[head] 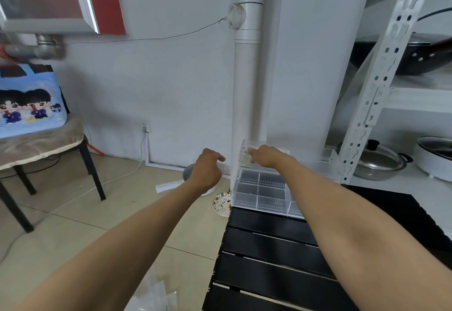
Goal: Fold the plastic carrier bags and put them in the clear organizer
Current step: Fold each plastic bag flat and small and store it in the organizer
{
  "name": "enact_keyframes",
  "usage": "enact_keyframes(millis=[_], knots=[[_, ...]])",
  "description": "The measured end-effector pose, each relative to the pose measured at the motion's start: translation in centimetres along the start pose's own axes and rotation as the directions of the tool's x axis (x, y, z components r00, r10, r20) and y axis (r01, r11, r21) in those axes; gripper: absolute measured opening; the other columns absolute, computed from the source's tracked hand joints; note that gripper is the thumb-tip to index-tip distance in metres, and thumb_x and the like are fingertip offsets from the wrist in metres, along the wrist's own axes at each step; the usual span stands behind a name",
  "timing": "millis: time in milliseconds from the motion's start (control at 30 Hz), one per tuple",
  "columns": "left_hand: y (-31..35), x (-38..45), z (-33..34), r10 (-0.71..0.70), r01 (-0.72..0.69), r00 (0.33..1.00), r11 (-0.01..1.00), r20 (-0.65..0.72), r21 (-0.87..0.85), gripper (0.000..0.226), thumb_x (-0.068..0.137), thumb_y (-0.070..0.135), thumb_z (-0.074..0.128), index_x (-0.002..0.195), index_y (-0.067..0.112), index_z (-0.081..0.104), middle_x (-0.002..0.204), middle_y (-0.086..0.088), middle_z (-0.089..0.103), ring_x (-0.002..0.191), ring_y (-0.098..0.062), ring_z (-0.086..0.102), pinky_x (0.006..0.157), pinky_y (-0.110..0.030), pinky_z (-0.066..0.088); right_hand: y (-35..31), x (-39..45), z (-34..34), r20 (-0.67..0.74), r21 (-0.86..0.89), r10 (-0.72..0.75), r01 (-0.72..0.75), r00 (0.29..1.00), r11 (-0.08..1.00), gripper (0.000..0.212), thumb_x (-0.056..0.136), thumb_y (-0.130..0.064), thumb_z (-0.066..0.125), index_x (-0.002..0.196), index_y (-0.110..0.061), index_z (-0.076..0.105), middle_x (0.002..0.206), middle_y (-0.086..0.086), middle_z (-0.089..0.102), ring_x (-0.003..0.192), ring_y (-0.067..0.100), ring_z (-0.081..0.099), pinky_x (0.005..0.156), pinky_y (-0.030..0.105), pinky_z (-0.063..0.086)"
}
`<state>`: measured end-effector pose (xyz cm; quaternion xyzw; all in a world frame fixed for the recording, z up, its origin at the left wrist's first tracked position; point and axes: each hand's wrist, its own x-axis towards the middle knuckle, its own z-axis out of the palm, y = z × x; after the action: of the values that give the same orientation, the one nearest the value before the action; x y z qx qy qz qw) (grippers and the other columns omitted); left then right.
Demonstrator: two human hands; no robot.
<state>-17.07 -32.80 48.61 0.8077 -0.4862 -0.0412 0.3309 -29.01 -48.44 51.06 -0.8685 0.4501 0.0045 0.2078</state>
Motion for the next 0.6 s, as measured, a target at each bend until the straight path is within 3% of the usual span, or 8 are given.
enact_keyframes(millis=[67, 200, 400, 500, 600], knots=[[-0.4, -0.5, -0.3, 0.010, -0.011, 1.000, 1.000, 0.010, 0.009, 0.049, 0.085, -0.014, 0.038, 0.124, 0.008, 0.059, 0.137, -0.011, 0.041, 0.123, -0.023, 0.046, 0.096, -0.023, 0.036, -0.4, 0.0, 0.0, 0.010, 0.016, 0.001, -0.001, 1.000, 1.000, 0.057, 0.099, -0.050, 0.024, 0.117, -0.015, 0.065, 0.131, 0.006, 0.058, 0.115, 0.029, 0.052, 0.105, 0.043, 0.038], [-1.1, -1.2, -1.0, 0.027, -0.027, 0.999, 0.999, 0.020, 0.019, 0.044, 0.089, -0.009, 0.038, 0.124, 0.007, 0.059, 0.138, -0.012, 0.041, 0.123, -0.024, 0.047, 0.100, -0.025, 0.035, -1.6, -0.3, 0.1, 0.020, -0.007, -0.010, 0.010, 1.000, 1.000, 0.059, 0.099, -0.050, 0.023, 0.124, -0.015, 0.062, 0.138, 0.008, 0.054, 0.122, 0.029, 0.050, 0.107, 0.046, 0.035], [-2.2, -2.4, -2.4, -0.002, 0.002, 0.999, 1.000, 0.051, -0.002, 0.045, 0.086, -0.011, 0.041, 0.123, 0.007, 0.060, 0.137, -0.011, 0.042, 0.121, -0.024, 0.049, 0.100, -0.028, 0.040, -1.4, 1.1, 0.3, -0.024, -0.075, -0.002, 0.000, 1.000, 0.997, 0.073, 0.088, -0.052, 0.012, 0.141, -0.012, 0.041, 0.143, 0.012, 0.046, 0.125, 0.035, 0.046, 0.106, 0.053, 0.034], [-2.7, -3.3, -3.4, -0.012, 0.012, 0.998, 1.000, 0.062, 0.000, 0.047, 0.083, -0.012, 0.046, 0.124, 0.006, 0.059, 0.136, -0.012, 0.041, 0.119, -0.026, 0.050, 0.097, -0.030, 0.043, -2.9, -2.1, -0.3, -0.147, -0.061, 0.021, -0.030, 0.989, 0.998, 0.049, 0.099, -0.038, 0.019, 0.123, -0.008, 0.050, 0.122, 0.010, 0.054, 0.116, 0.031, 0.049, 0.104, 0.050, 0.030], [-2.8, -4.6, -4.5, -0.025, 0.026, 0.999, 1.000, 0.048, -0.016, 0.044, 0.084, -0.010, 0.047, 0.124, 0.005, 0.059, 0.135, -0.013, 0.042, 0.116, -0.027, 0.052, 0.094, -0.028, 0.043, -5.3, -4.9, 0.1, -0.275, -0.148, -0.046, 0.005, 0.960, 0.989, 0.030, 0.100, -0.020, 0.027, 0.083, -0.012, 0.050, 0.090, 0.005, 0.053, 0.095, 0.027, 0.050, 0.101, 0.048, 0.033]])
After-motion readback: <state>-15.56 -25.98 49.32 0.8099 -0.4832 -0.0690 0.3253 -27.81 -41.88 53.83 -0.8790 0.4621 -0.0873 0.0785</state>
